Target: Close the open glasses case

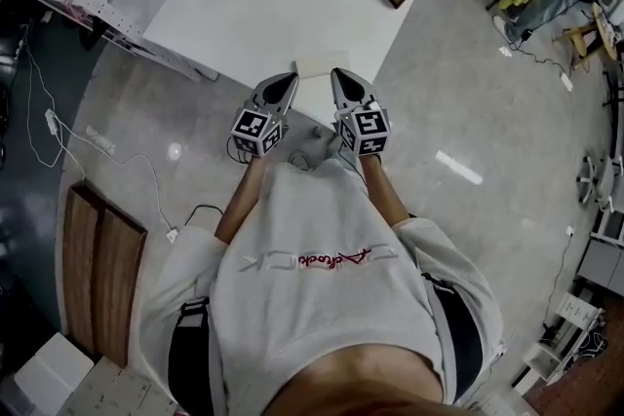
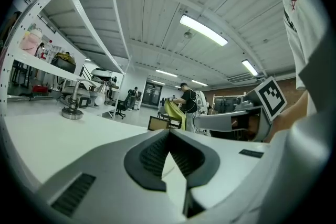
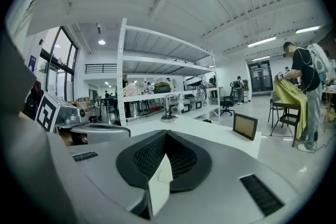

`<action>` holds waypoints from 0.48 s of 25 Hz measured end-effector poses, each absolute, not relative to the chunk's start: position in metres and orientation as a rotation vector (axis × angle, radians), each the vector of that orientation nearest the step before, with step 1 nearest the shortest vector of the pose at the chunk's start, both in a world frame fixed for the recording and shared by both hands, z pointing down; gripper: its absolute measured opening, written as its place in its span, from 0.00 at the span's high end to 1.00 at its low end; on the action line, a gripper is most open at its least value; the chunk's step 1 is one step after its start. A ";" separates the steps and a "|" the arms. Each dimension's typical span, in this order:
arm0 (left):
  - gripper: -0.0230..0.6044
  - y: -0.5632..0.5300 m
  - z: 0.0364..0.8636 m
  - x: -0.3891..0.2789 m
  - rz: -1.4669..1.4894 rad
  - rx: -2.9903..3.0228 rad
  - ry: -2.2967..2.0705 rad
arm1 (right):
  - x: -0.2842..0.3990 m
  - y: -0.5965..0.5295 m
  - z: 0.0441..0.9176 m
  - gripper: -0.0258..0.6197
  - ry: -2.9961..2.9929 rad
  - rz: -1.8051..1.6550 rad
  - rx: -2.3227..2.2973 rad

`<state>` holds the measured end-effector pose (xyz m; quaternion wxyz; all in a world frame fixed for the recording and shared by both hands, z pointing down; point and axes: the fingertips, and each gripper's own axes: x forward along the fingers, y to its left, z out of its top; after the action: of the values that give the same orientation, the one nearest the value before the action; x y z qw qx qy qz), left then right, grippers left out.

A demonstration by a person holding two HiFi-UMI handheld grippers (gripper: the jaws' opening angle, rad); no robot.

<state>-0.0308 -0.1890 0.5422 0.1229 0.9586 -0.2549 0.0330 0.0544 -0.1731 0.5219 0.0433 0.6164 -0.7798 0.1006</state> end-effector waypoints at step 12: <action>0.92 -0.184 0.545 -0.033 0.086 2.781 -0.740 | 0.064 -0.162 0.522 0.92 -2.340 0.304 1.948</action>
<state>-0.0334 -0.1843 0.5454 0.1308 0.9576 -0.2548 0.0298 0.0637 -0.1623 0.5224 0.0408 0.6360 -0.7642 0.0993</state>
